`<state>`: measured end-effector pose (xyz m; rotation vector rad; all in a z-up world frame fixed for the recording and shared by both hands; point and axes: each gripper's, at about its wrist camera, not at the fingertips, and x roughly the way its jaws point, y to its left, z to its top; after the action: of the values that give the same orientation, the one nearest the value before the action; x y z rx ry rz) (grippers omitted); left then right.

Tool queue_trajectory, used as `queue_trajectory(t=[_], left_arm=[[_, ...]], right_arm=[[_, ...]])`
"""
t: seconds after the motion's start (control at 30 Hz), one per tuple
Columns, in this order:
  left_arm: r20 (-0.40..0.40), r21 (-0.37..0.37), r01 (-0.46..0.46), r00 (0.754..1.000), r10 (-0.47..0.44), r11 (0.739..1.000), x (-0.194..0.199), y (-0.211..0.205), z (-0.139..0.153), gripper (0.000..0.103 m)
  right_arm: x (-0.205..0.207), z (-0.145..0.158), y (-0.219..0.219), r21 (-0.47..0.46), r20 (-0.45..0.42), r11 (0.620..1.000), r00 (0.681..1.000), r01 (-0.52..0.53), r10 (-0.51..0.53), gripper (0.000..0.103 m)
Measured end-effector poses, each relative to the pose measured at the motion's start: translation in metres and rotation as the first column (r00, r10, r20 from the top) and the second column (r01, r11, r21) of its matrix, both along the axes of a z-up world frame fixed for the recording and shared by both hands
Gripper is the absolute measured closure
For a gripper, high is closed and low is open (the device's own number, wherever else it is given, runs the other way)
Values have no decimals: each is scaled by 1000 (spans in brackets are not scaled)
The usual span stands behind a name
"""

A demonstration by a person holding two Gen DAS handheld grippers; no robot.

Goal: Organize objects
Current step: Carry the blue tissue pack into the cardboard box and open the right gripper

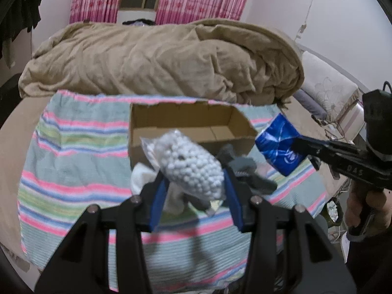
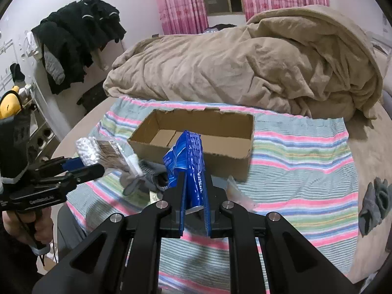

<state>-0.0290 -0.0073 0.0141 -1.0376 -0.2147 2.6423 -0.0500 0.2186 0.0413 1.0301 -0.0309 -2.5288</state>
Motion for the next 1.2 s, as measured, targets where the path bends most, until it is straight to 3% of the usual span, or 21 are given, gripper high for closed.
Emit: queue_trajectory(t=[0.43, 0.77, 1.03, 1.2], left_arm=[[-65, 11, 36, 997, -35, 999, -51, 12, 19, 58], [-50, 50, 27, 998, -25, 998, -112, 15, -7, 58], [11, 83, 12, 1000, -13, 996, -157, 13, -42, 58], [122, 91, 19, 992, -30, 996, -175, 13, -69, 56]], right_arm=[[-55, 7, 12, -28, -32, 999, 999, 40, -41, 90], [-110, -22, 10, -50, 19, 996, 997, 74, -73, 90], [-141, -52, 0, -66, 76, 994, 994, 85, -80, 90], [-153, -68, -2, -65, 115, 993, 989, 97, -89, 90]])
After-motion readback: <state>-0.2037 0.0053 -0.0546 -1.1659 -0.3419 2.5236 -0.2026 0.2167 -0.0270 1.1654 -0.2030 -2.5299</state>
